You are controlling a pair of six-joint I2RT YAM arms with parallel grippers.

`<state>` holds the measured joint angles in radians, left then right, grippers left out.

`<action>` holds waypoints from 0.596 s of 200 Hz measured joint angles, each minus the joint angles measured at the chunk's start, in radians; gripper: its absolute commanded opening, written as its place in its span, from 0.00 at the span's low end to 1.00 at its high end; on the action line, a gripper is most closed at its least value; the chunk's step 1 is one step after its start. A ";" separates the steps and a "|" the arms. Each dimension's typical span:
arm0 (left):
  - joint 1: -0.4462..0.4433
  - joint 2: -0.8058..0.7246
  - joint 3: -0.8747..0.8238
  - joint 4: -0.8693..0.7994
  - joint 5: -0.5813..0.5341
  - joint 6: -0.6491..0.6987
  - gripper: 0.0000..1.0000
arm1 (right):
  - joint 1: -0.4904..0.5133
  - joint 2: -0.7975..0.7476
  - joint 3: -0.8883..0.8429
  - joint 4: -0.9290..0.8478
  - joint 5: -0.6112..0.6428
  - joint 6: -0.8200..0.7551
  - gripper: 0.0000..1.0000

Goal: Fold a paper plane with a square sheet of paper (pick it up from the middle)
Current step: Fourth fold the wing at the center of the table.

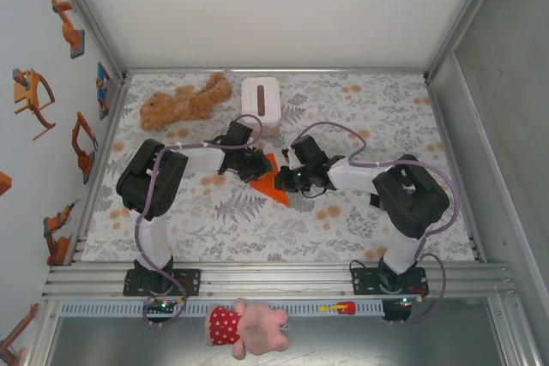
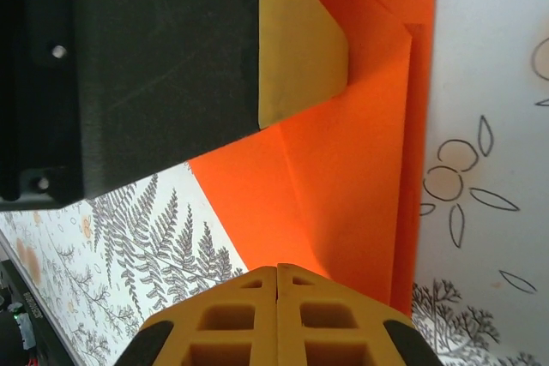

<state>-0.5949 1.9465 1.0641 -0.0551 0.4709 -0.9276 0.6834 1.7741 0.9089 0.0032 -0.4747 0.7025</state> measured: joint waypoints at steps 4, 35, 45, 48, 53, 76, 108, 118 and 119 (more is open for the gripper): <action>0.000 0.000 0.001 -0.002 0.000 0.000 0.14 | 0.000 0.006 0.005 0.000 -0.003 0.000 0.00; -0.001 0.003 0.009 -0.015 -0.004 0.001 0.14 | 0.000 0.043 0.032 0.002 -0.006 0.000 0.00; -0.001 0.003 0.011 -0.019 -0.006 0.002 0.14 | 0.000 0.051 0.035 0.001 -0.007 0.000 0.00; -0.001 0.003 0.011 -0.020 -0.007 0.002 0.14 | 0.000 0.054 0.035 0.001 -0.006 0.000 0.00; -0.002 0.003 0.014 -0.023 -0.007 0.003 0.14 | 0.000 0.058 0.035 0.000 -0.006 -0.001 0.00; -0.002 0.005 0.019 -0.033 -0.010 0.004 0.14 | 0.000 0.066 0.035 -0.017 -0.005 -0.008 0.00; -0.006 0.006 0.023 -0.043 -0.023 0.004 0.14 | 0.000 0.067 0.033 -0.035 -0.007 -0.023 0.00; -0.007 0.006 0.023 -0.044 -0.026 0.004 0.14 | 0.000 0.066 0.026 -0.037 -0.009 -0.027 0.00; -0.007 0.006 0.023 -0.044 -0.026 0.004 0.14 | 0.000 0.066 0.025 -0.037 -0.010 -0.027 0.00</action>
<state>-0.6018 1.9526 1.0870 -0.0994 0.4446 -0.9237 0.6834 1.8404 0.9337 -0.0341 -0.4843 0.6754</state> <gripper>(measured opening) 0.138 0.050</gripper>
